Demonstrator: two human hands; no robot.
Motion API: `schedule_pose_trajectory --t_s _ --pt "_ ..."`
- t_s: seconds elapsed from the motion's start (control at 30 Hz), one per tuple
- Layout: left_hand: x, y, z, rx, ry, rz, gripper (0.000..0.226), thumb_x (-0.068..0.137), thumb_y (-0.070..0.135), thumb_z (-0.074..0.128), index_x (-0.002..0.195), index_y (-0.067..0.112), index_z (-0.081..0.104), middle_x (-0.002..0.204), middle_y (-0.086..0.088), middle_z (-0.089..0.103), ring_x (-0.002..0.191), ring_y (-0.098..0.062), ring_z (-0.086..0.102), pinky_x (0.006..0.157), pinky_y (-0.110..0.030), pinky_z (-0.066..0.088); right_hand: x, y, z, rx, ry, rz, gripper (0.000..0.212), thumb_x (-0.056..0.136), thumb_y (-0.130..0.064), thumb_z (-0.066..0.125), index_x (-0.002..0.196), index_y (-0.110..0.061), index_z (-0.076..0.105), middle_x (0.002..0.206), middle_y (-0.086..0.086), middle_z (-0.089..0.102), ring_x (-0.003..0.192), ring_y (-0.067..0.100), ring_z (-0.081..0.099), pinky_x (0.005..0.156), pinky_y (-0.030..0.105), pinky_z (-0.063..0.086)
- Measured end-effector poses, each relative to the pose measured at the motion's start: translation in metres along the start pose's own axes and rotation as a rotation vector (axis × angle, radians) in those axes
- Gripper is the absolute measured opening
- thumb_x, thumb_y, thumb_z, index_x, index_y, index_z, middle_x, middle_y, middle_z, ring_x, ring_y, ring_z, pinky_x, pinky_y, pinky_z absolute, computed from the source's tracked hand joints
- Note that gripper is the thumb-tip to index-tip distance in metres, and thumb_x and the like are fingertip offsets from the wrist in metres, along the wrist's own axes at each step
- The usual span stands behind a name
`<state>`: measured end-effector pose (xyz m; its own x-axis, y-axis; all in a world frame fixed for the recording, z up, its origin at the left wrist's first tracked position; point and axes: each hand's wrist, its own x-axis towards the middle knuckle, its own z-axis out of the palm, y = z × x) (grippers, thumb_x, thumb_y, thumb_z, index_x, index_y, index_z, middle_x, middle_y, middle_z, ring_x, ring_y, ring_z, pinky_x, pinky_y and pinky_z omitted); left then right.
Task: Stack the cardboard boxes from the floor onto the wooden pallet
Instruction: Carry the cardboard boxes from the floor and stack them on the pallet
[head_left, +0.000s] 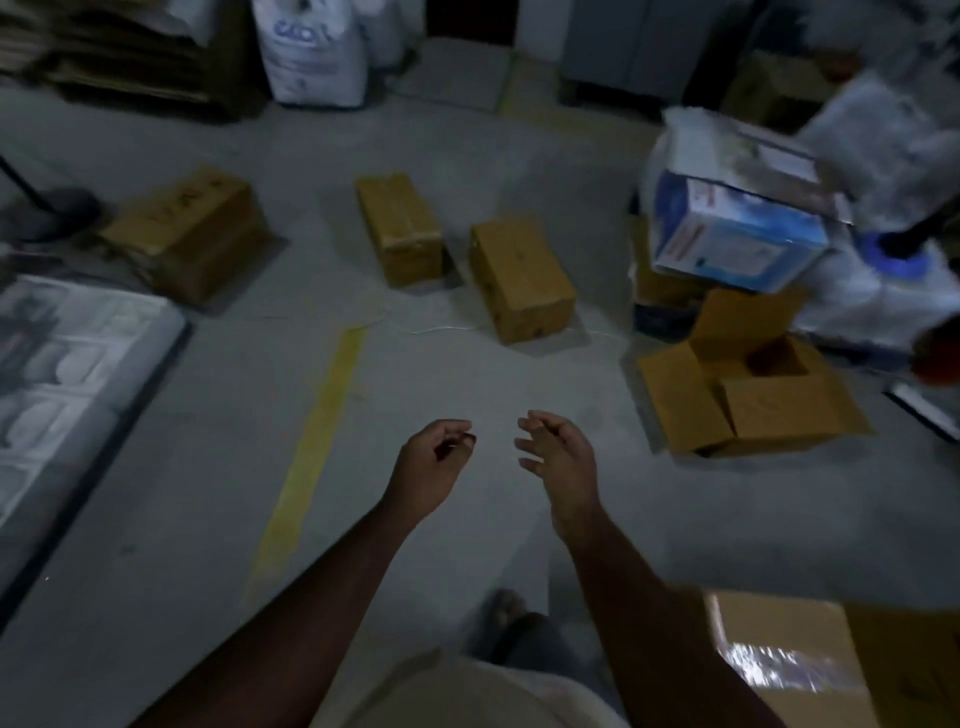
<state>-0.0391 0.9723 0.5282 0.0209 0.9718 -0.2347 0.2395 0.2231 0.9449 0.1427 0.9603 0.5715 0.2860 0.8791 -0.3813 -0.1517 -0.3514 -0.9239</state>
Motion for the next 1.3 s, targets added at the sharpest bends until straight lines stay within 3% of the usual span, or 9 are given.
schedule_pose_trajectory --t_s 0.17,0.43,0.73,0.9,1.1,1.2,1.3 --pt "0.078 -0.001 -0.035 -0.029 0.022 -0.009 0.028 0.076 0.053 0.067 0.101 0.041 0.07 0.102 0.005 0.077 0.1 -0.015 0.072 0.097 -0.048 0.056 0.073 -0.009 0.051 0.002 -0.027 0.051 0.019 0.102 -0.017 0.063 0.118 -0.01 0.069 0.114 0.005 0.077 0.1 0.026 0.074 0.079 0.035 0.059" --pt "0.263 0.02 -0.052 -0.037 0.036 -0.062 0.032 0.074 0.058 0.066 0.1 0.041 0.07 0.104 0.004 0.076 0.1 -0.016 0.072 0.098 -0.048 0.055 0.248 -0.048 0.107 0.029 0.012 0.109 0.017 0.1 -0.018 0.065 0.115 -0.011 0.07 0.111 0.007 0.077 0.101 0.029 0.072 0.084 0.039 0.058" --pt "0.445 0.077 -0.042 -0.075 0.003 -0.118 0.029 0.075 0.055 0.066 0.101 0.043 0.069 0.111 0.001 0.075 0.104 -0.019 0.071 0.099 -0.049 0.055 0.436 -0.135 0.144 -0.025 0.021 0.125 0.009 0.101 -0.018 0.063 0.099 -0.019 0.071 0.109 0.006 0.077 0.102 0.029 0.073 0.091 0.047 0.057" --pt "0.581 0.065 -0.037 -0.084 0.016 -0.209 0.024 0.072 0.056 0.068 0.095 0.05 0.072 0.104 0.003 0.076 0.098 -0.019 0.072 0.092 -0.053 0.058 0.559 -0.147 0.178 -0.02 0.035 0.193 0.01 0.102 -0.016 0.062 0.107 -0.015 0.07 0.113 0.013 0.076 0.099 0.029 0.072 0.084 0.042 0.057" --pt "0.758 0.078 -0.02 0.015 -0.057 -0.259 0.019 0.095 0.022 0.068 0.114 0.025 0.069 0.111 -0.002 0.074 0.102 -0.018 0.07 0.097 -0.043 0.056 0.709 -0.152 0.221 -0.042 0.066 0.269 0.011 0.103 -0.017 0.06 0.108 -0.019 0.07 0.116 0.012 0.075 0.1 0.028 0.072 0.081 0.037 0.057" --pt "0.831 0.072 -0.001 0.128 -0.136 -0.278 0.029 0.097 0.021 0.067 0.125 0.016 0.067 0.116 -0.002 0.072 0.106 -0.016 0.068 0.094 -0.031 0.054 0.781 -0.149 0.229 -0.05 0.085 0.313 0.011 0.103 -0.021 0.062 0.11 -0.019 0.069 0.116 0.011 0.075 0.105 0.032 0.071 0.084 0.04 0.057" --pt "0.895 0.056 0.023 0.215 -0.231 -0.306 0.035 0.097 0.025 0.066 0.131 0.016 0.064 0.118 -0.003 0.072 0.106 -0.017 0.069 0.092 -0.033 0.055 0.85 -0.134 0.223 -0.065 0.114 0.349 0.011 0.104 -0.02 0.059 0.11 -0.021 0.069 0.118 0.012 0.075 0.106 0.035 0.071 0.087 0.042 0.057"
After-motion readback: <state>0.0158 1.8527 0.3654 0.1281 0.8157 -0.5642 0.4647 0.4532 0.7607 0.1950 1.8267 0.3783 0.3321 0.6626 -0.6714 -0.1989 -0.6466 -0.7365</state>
